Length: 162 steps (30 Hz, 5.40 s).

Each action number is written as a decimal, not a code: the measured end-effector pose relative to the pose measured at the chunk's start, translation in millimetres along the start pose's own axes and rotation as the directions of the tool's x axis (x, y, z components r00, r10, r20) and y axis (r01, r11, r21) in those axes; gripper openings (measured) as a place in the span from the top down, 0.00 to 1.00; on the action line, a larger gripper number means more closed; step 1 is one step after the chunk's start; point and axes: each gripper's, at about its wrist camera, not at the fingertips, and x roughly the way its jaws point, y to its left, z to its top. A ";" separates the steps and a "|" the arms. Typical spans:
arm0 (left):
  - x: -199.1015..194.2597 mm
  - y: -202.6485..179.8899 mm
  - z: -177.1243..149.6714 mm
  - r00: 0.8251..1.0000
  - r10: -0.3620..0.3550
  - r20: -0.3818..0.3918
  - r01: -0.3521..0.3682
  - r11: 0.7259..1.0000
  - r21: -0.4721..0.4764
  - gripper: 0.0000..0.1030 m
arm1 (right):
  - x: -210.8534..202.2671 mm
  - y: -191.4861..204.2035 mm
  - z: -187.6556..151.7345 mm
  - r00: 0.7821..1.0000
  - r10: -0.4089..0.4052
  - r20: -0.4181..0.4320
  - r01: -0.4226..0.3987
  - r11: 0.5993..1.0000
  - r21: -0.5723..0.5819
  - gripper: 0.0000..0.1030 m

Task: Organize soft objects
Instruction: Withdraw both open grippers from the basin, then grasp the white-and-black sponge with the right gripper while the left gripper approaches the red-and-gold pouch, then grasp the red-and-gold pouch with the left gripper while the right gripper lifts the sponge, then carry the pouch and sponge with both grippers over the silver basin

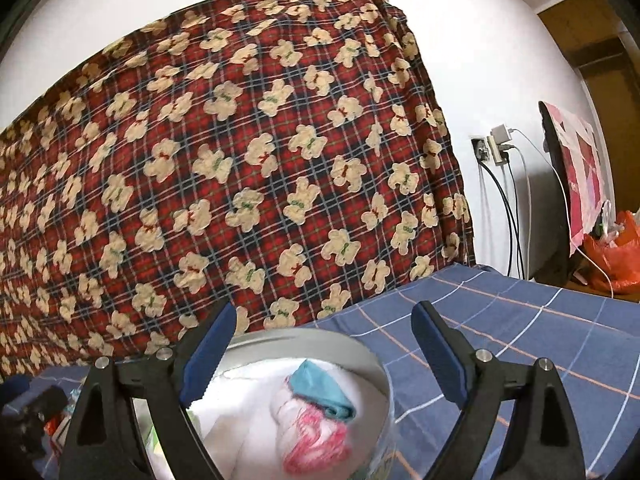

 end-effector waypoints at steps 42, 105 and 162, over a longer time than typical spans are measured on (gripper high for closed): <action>8.8 197.5 -16.8 0.908 0.391 -0.153 -0.412 0.899 -0.149 0.00 | -39.1 194.4 -63.5 0.923 0.314 -0.223 -0.359 0.911 -0.203 0.12; 77.2 168.1 -25.4 0.906 0.188 -0.380 -0.261 0.953 -0.151 0.00 | -51.7 264.2 -67.8 0.770 0.543 -0.334 -0.622 0.756 -0.204 0.74; 18.8 121.1 -18.1 0.979 0.168 -0.117 -0.180 0.978 -0.103 0.73 | -50.8 224.8 -52.4 0.836 0.496 -0.234 -0.541 0.817 -0.202 0.74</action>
